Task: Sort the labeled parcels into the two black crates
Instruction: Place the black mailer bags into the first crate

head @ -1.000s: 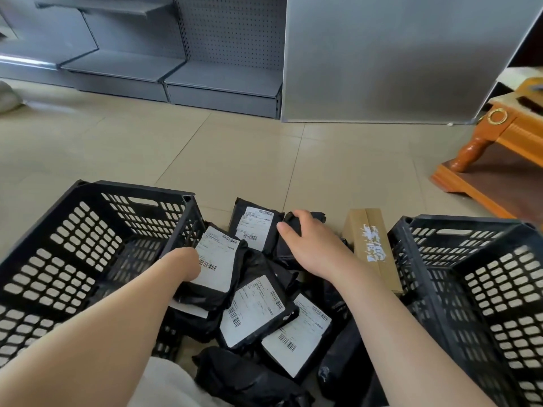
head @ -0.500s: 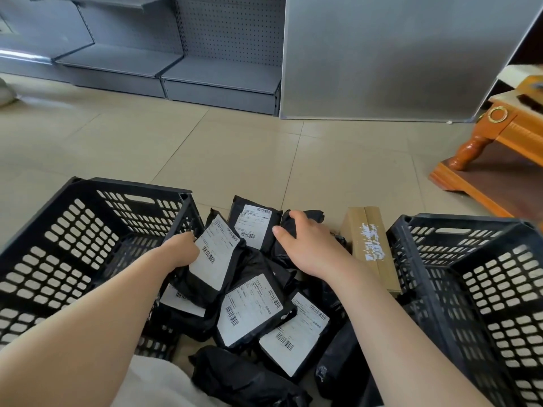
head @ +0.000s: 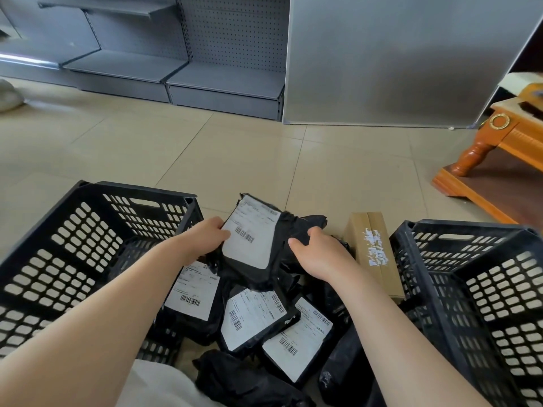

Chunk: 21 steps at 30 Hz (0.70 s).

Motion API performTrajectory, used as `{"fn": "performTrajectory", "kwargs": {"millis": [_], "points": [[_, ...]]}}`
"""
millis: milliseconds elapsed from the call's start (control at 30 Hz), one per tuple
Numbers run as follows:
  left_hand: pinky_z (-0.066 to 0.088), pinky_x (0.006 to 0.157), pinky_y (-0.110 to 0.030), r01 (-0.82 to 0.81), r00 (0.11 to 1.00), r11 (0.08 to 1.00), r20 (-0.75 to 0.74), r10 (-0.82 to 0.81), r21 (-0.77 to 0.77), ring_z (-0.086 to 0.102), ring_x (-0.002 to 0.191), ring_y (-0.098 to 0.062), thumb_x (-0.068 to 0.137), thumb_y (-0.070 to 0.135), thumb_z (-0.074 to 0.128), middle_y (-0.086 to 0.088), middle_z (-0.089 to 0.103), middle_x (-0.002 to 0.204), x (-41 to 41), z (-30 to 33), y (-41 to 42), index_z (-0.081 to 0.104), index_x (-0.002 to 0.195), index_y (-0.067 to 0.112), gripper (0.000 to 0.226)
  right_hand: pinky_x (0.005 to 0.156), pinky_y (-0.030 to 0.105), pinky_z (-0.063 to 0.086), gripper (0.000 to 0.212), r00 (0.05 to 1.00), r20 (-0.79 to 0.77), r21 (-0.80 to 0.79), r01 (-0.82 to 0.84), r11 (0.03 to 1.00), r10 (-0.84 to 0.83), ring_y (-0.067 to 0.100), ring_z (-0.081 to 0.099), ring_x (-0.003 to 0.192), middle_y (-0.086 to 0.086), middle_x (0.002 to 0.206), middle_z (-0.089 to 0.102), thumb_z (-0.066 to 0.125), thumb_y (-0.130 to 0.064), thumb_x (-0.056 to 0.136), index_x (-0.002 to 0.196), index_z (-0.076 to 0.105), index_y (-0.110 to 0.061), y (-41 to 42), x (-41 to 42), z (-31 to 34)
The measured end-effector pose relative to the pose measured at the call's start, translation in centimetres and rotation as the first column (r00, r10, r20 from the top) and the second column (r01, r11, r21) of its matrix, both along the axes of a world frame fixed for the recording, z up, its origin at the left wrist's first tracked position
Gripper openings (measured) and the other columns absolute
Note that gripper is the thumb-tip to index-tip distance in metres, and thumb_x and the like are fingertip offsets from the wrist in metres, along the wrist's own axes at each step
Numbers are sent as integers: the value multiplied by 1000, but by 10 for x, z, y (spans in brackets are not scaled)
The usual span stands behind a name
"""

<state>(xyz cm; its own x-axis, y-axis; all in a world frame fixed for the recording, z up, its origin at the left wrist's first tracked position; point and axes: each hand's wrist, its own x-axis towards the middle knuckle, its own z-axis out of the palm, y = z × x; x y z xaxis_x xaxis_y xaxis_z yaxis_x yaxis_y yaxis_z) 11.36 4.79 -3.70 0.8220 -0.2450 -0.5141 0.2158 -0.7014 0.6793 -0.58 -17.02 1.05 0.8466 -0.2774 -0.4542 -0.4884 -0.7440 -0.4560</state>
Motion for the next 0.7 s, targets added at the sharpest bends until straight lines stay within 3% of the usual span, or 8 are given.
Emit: {"fn": "performTrajectory", "kwargs": {"millis": [67, 200, 300, 467, 600, 700], "points": [[41, 74, -36, -7, 999, 994, -33, 3, -105, 53, 83, -24, 97, 21, 49, -11, 59, 96, -2, 5, -6, 55, 104, 8, 16, 75, 34, 44, 65, 1000, -2, 14, 14, 1000, -14, 24, 59, 104, 8, 130, 59, 37, -52, 102, 149, 30, -9, -1, 0, -2], [48, 75, -38, -30, 995, 936, -100, -5, -349, 59, 84, -23, 100, 20, 52, -9, 63, 95, -6, 14, -12, 56, 101, 11, 10, 60, 30, 42, 72, 997, -6, 99, 80, 992, -79, 13, 55, 76, -2, 90, 55, 37, -57, 100, 148, 29, -4, -2, 3, -8], [52, 80, -40, -64, 987, 865, -157, -18, -498, 68, 90, -22, 101, 20, 53, -7, 71, 98, -7, 19, -10, 58, 110, 10, 14, 71, 34, 46, 69, 979, 25, 259, 189, 947, -202, 18, 55, 89, 0, 105, 56, 45, -58, 97, 139, 38, -4, -3, 7, -12], [55, 82, -39, -162, 975, 804, -218, 42, -572, 68, 102, -24, 101, 18, 52, -13, 69, 118, -6, 25, -4, 57, 121, 10, 22, 93, 38, 50, 57, 909, 61, 535, 319, 782, -413, 21, 58, 110, 0, 124, 60, 60, -50, 92, 134, 49, -13, 0, 17, -17], [43, 105, -49, -275, 921, 759, -389, 30, -590, 57, 122, -27, 98, 56, 44, -3, 60, 136, -2, 25, 6, 54, 133, 19, 52, 98, 46, 52, 41, 869, 19, 653, 365, 664, -495, 23, 61, 107, 0, 119, 63, 60, -43, 94, 123, 54, -14, 11, 27, -20], [47, 101, -57, -314, 896, 733, -443, 19, -603, 59, 122, -35, 83, 67, 58, -9, 58, 138, -1, 22, 19, 50, 139, 20, 73, 95, 40, 51, 33, 845, 3, 722, 368, 587, -534, 22, 61, 108, -1, 119, 63, 57, -36, 97, 121, 54, -14, 23, 34, -20]]}}
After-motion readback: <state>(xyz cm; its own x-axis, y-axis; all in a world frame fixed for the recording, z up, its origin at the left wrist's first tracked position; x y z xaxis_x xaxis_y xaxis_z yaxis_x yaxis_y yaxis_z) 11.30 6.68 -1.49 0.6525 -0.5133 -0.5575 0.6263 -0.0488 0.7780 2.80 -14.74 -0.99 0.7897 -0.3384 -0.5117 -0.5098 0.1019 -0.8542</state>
